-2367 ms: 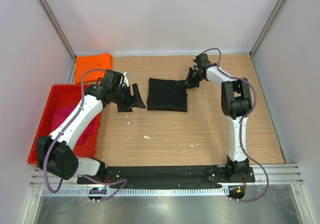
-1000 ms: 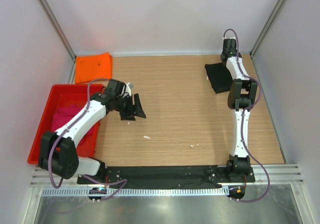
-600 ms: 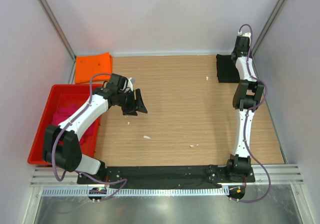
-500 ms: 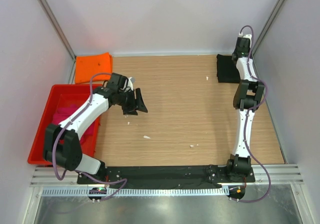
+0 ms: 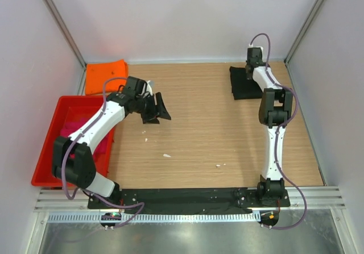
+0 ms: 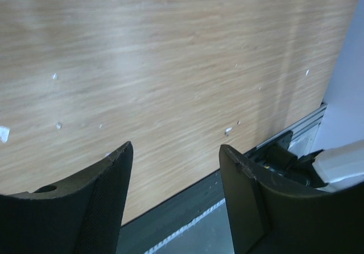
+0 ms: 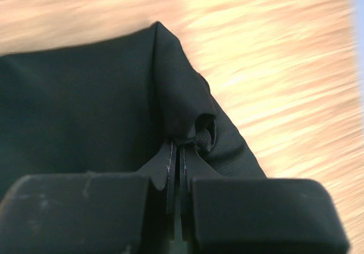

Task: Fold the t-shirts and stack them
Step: Neatly place the folded tshirt to the corner

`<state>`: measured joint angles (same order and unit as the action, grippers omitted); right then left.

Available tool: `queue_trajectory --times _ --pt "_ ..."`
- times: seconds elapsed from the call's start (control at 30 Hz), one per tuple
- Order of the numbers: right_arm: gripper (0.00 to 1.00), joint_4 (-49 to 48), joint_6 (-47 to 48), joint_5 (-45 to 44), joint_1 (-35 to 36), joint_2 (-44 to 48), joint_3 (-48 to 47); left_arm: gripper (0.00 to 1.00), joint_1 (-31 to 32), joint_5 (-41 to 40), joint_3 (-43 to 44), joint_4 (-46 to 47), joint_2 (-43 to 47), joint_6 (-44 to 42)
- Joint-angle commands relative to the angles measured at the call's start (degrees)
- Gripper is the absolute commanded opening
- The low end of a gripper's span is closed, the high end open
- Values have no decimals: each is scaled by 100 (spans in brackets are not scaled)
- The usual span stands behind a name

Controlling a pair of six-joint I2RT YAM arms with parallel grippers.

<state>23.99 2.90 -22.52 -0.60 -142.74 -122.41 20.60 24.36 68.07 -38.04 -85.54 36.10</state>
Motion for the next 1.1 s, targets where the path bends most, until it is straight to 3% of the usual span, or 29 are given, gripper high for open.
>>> queue_trajectory --times 0.0,0.23,0.33,0.43,0.6,0.87,1.07 --pt "1 220 -676 572 297 956 436 64 -12 279 346 673 -313 256" --pt "1 449 -1510 1618 842 1722 1708 64 84 368 601 2081 -1289 960" --pt "1 282 -2248 2118 974 2161 2394 71 146 184 742 2414 -1693 1188" --pt "1 176 -2356 2393 992 2487 2608 78 312 122 874 3029 -2106 1531" --pt "1 413 -1565 2305 755 2532 2380 84 910 -492 1015 4392 -2634 2462" --pt "1 502 -282 3499 139 1952 1467 82 1780 -1995 1629 4297 -3557 2771" --pt "4 695 27 4151 -256 1285 579 81 1755 -2357 2174 4016 -4110 2912"
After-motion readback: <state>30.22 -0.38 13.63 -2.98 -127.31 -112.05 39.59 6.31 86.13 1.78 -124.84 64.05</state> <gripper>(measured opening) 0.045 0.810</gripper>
